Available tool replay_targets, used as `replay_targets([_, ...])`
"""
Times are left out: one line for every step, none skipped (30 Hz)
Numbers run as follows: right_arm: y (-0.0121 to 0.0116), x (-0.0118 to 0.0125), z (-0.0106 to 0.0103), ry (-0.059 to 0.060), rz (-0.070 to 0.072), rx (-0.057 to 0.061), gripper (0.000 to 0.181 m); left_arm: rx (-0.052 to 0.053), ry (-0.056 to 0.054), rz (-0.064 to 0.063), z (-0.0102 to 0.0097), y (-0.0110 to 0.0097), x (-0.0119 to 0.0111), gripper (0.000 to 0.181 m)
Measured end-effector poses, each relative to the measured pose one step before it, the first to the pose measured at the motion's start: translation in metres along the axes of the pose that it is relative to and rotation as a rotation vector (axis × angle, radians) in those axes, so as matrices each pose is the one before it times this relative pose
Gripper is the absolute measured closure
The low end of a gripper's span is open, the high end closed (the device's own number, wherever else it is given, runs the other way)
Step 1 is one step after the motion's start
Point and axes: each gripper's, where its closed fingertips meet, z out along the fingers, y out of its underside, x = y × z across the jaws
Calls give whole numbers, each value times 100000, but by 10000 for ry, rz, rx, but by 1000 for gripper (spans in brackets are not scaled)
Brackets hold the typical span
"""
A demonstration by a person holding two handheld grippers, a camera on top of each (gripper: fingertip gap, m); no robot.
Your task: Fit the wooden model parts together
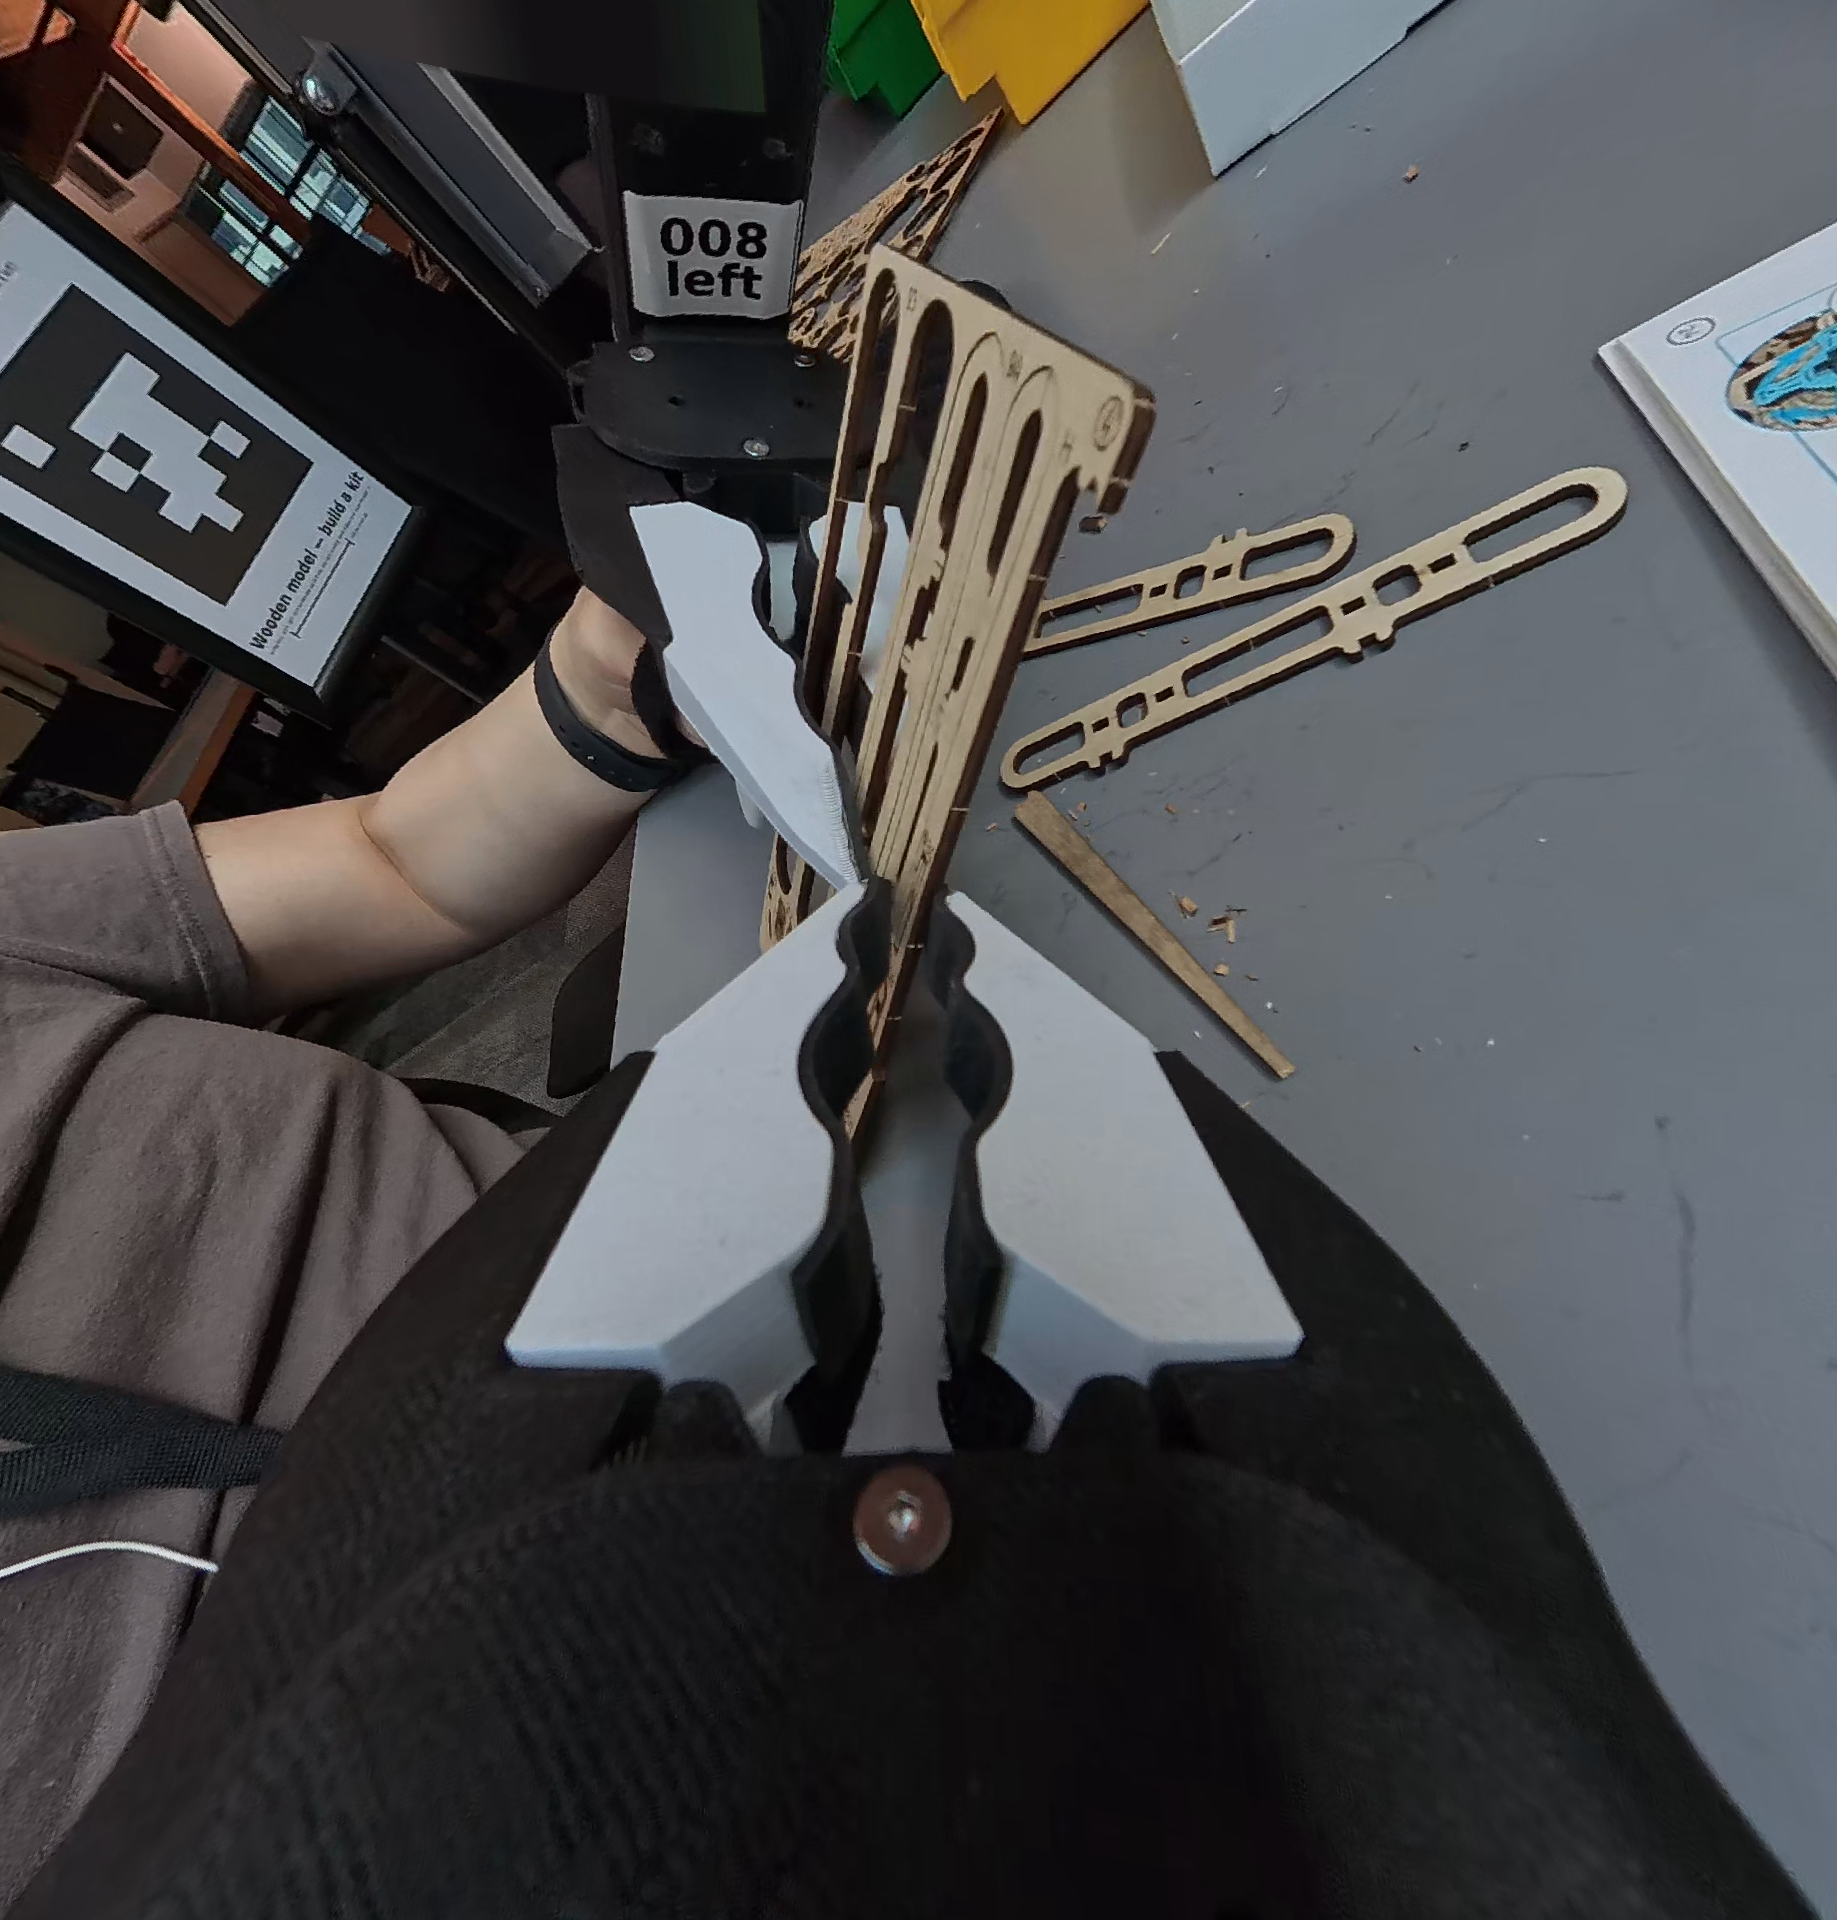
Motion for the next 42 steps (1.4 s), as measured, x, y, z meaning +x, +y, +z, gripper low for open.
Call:
replay_targets([-86, -178, -79, -101, -78, 85, 178, 64, 73, 80, -2, -73, 166, 181])
replay_targets([-164, -242, -133, -259, 111, 153, 178, 69, 64, 108, 13, -83, 181, 181])
replay_targets([-93, -140, -88, -236, 218, 73, 179, 28, 18, 52, 15, -63, 51, 181])
replay_targets([-80, -10, -38, -77, 115, 48, 179, 35, 85, -55, -3, -99, 20, 181])
replay_targets([-170, -142, -54, -73, -59, 99, 178, 45, 153, -92, -4, -90, 76, 181])
replay_targets([-81, -166, -75, -73, -71, 63, 178, 8, 110, -39, 20, -32, 90, 181])
replay_targets([-12, -58, -41, -10, -27, 24, 178, -1, 11, 18, 5, 0, 32, 181])
replay_targets([-25, -57, 3, -16, -29, 2, 176, 8, -42, 36, -4, -11, -28, 181])
replay_targets([-6, -54, 30, -27, -5, -26, 173, 10, -36, -6, -12, -19, -57, 181])
replay_targets([39, 43, 26, 14, 37, -44, 172, -3, -2, -39, 9, -2, -38, 181])
replay_targets([7, 99, 14, 52, 45, -18, 175, -7, 44, -8, 8, 2, 48, 181])
replay_targets([-21, 1, -21, 6, -7, 24, 178, 8, 33, 37, -13, 3, 75, 181])
replay_targets([-3, -139, -8, -91, -32, -5, 179, 10, 14, 64, -11, -8, 80, 181])
replay_targets([2, -15, -13, -71, 74, -4, 179, 0, -67, 54, 11, 9, -15, 181])
replay_targets([13, 126, 12, 0, 133, -15, 179, -13, -88, 36, -3, 21, -68, 181])
replay_targets([58, -30, 47, -45, 9, -50, 179, 5, -11, 67, -28, 25, 69, 181])
replay_targets([2, -46, 21, 12, -85, 1, 179, -15, -99, 34, -9, 50, -53, 181])
replay_targets([140, 231, 68, 229, -89, -69, 178, -25, -92, -29, 14, 82, -94, 181])
replay_targets([60, 6, 51, 48, -83, -43, 178, -29, 3, -26, -7, 75, 19, 181])
replay_targets([99, 14, 47, 7, -1, -36, 178, -28, -41, -14, -7, 60, -52, 181])
replay_targets([24, 121, 50, 105, -31, -17, 178, -12, -18, -27, 0, 18, -48, 181])
replay_targets([16, 2, 11, 9, -29, 5, 178, -4, -4, 11, -7, 13, 8, 181])
replay_targets([-3, 9, 2, -20, 29, 9, 178, -5, -27, 5, 3, 6, -26, 181])
replay_targets([25, 41, 27, -24, 71, -17, 178, -7, -27, -14, -1, 24, -42, 181])
replay_targets([17, 63, 20, 36, -1, -7, 178, -6, -30, -29, 14, 9, -60, 181])
replay_targets([15, 68, 3, 34, 20, -4, 178, -7, -15, -36, 9, 3, -57, 181])
replay_targets([4, 59, 10, 41, -14, -1, 178, -4, -25, -9, 0, 6, -42, 181])
replay_targets([-2, 2, 2, -22, 24, 0, 178, -3, -15, 1, 7, 4, -19, 181])
replay_targets([24, 56, 13, -9, 82, -12, 178, -7, -28, -3, 4, 9, -35, 181])
replay_targets([-8, -11, 7, 25, -47, 3, 177, 54, 69, -6, -27, -75, 64, 181])
replay_targets([-237, -253, -121, -193, -15, 171, 178, 92, 157, 38, 7, -139, 210, 181])
replay_targets([-243, -359, -219, -333, 54, 169, 179, 87, 129, 121, 104, -139, 272, 181])
replay_targets([-247, -308, -215, -301, 100, 175, 180, -36, 95, 144, 174, 25, 257, 181])
replay_targets([-430, -171, -175, -170, 75, 271, 179, -258, 74, 72, 291, 324, 159, 181])
replay_targets([-587, -52, -218, -74, 48, 366, 177, -173, 112, 3, 267, 202, 165, 181])
replay_targets([-415, -46, -191, -82, 67, 262, 180, 2, 52, -41, 99, -25, 46, 181])
replay_targets([66, 16, -6, -46, 119, -53, 180, 6, 36, -43, 6, -11, 2, 181])
replay_targets([1, -48, 6, -40, 31, -13, 181, 8, 19, -1, -23, -14, 15, 181])
replay_targets([-18, -24, 5, 14, -49, 6, 180, 15, -13, 26, -6, -15, 11, 181])
replay_targets([5, -10, -10, 27, -34, -5, 181, 7, 7, 25, 8, -13, 36, 181])
replay_targets([11, -143, -14, -82, -20, -8, 181, 9, 50, 26, -1, -14, 94, 181])
replay_targets([2, -116, -19, -88, 7, 3, 181, 20, 54, 17, -20, -32, 80, 181])
